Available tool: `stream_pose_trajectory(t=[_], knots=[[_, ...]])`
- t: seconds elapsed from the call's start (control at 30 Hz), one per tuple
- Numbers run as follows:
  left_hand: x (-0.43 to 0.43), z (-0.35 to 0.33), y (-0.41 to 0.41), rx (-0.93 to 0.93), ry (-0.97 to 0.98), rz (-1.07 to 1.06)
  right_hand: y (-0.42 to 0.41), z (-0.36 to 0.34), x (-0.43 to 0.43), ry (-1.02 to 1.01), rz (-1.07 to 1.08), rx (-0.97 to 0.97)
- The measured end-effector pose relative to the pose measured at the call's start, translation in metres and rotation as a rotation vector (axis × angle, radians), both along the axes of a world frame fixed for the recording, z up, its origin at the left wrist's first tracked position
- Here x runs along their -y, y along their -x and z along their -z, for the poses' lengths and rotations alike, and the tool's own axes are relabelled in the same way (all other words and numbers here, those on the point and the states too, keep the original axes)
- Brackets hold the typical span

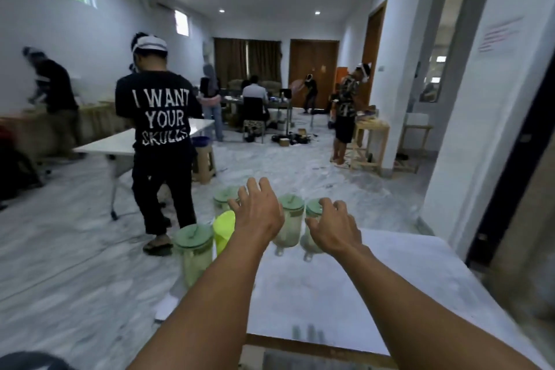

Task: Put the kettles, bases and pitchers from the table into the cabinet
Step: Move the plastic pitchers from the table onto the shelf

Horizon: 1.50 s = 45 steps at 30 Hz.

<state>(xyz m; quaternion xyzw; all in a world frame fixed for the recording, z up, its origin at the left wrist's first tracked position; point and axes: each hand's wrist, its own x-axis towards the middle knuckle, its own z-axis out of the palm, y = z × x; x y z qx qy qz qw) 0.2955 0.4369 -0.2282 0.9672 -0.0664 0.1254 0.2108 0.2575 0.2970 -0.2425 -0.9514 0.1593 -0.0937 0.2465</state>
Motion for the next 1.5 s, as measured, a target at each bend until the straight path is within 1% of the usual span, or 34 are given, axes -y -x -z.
stream_pose_trajectory(t=[0.1, 0.17, 0.23, 0.3, 0.4, 0.47, 0.57, 0.67, 0.73, 0.83, 0.93, 1.07, 1.17, 1.27, 1.37, 1.5], knots=[[-0.030, 0.030, -0.026, -0.091, 0.007, -0.135, -0.039, 0.034, -0.028, -0.051, -0.086, -0.087], [-0.052, 0.054, -0.042, -0.164, 0.022, -0.235, -0.062, 0.055, -0.050, -0.142, -0.134, -0.150], [-0.073, 0.074, -0.055, -0.235, 0.078, -0.348, -0.085, 0.073, -0.072, -0.261, -0.165, -0.217], [-0.092, 0.090, -0.064, -0.308, 0.158, -0.450, -0.099, 0.085, -0.093, -0.394, -0.151, -0.276], [-0.117, 0.120, -0.076, -0.410, 0.308, -0.579, -0.114, 0.104, -0.118, -0.572, -0.054, -0.337], [-0.129, 0.138, -0.082, -0.451, 0.432, -0.626, -0.118, 0.115, -0.130, -0.681, -0.033, -0.382], [-0.136, 0.157, -0.089, -0.487, 0.608, -0.638, -0.123, 0.131, -0.143, -0.866, -0.007, -0.414], [-0.135, 0.167, -0.100, -0.512, 0.768, -0.643, -0.131, 0.142, -0.148, -0.999, 0.012, -0.365], [-0.132, 0.172, -0.109, -0.525, 0.814, -0.660, -0.138, 0.146, -0.147, -1.048, 0.013, -0.328], [-0.128, 0.178, -0.117, -0.545, 0.788, -0.681, -0.145, 0.146, -0.141, -1.066, 0.012, -0.297], [-0.120, 0.186, -0.121, -0.576, 0.795, -0.635, -0.149, 0.146, -0.132, -1.059, 0.013, -0.293], [-0.104, 0.179, -0.121, -0.540, 0.902, -0.581, -0.148, 0.143, -0.116, -1.024, 0.014, -0.295], [-0.092, 0.160, -0.119, -0.471, 1.043, -0.553, -0.139, 0.130, -0.098, -1.008, 0.053, -0.260], [-0.079, 0.129, -0.114, -0.405, 1.079, -0.509, -0.126, 0.108, -0.079, -1.011, 0.129, -0.145], [-0.055, 0.086, -0.102, -0.353, 1.080, -0.418, -0.103, 0.070, -0.056, -1.029, 0.218, 0.035], [-0.006, 0.027, -0.078, -0.322, 1.075, -0.240, -0.056, 0.008, -0.012, -0.921, 0.355, 0.275]])
